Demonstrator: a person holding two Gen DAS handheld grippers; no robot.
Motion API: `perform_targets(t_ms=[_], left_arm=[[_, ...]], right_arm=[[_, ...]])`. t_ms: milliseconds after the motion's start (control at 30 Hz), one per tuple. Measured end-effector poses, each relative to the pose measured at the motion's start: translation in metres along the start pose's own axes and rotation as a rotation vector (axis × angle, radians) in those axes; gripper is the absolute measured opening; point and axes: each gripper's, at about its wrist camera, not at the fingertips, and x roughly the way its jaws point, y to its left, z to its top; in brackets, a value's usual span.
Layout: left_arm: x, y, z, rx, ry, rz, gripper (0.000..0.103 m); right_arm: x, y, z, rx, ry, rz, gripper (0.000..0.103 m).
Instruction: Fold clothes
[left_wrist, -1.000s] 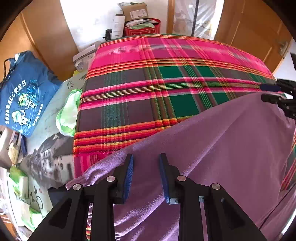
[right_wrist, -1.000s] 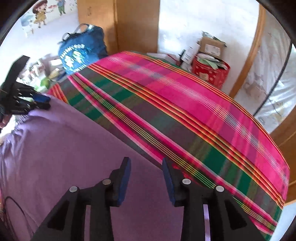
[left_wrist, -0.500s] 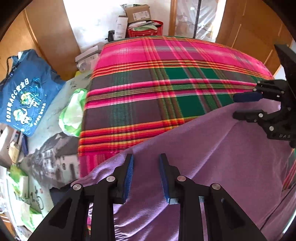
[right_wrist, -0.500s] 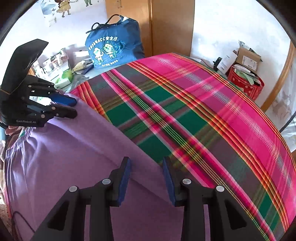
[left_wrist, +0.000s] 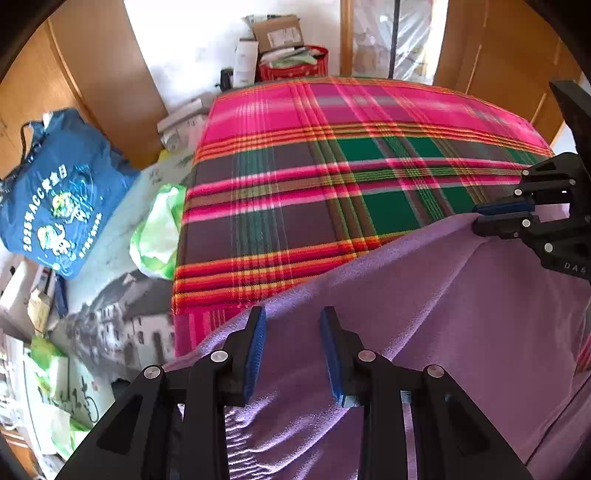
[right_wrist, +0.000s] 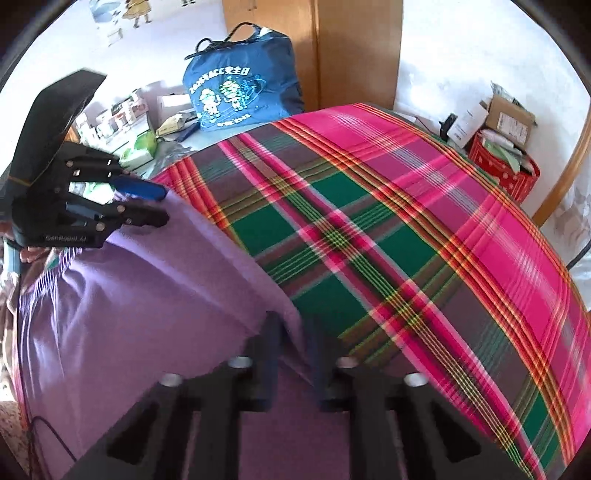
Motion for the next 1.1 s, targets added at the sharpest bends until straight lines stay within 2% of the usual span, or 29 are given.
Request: perform_targets(t_ms=[100,233,367,567,767,867,967,1100], left_arm=[[-0.006,-0.002,-0.003,0.014,-0.03,0.02,0.033],[-0.014,0.0,-0.002,0.017,-0.072,0.026,0.033],[-0.015,-0.002,-0.001,0.056,-0.077,0.038,0.033],[-0.017,-0.016,-0.009,0.166,-0.071,0.064,0.033],[-0.021,-0.023,-0.011,0.238,-0.098,0.111,0.033],[-0.021,-0.029,-0.016,0.298,-0.096,0.152,0.033],[-0.021,-0.037,-0.025,0.379,-0.086,0.162,0.033],[-0.023,-0.031,-0.02,0.364,-0.091,0.156,0.033]], right_arm=[[-0.005,0.015,-0.004,-0.073,-0.024,-0.071,0.006],[-0.016,0.026,-0.008,-0.103,-0.066,-0.103,0.006],[-0.028,0.035,-0.013,-0.12,-0.109,-0.124,0.006],[-0.031,0.044,-0.022,-0.151,-0.125,-0.129,0.006],[-0.03,0.06,-0.032,-0.237,-0.129,-0.184,0.005],[-0.029,0.064,-0.036,-0.26,-0.128,-0.199,0.005],[-0.031,0.069,-0.04,-0.277,-0.132,-0.201,0.005],[-0.032,0.073,-0.044,-0.285,-0.135,-0.2,0.005]])
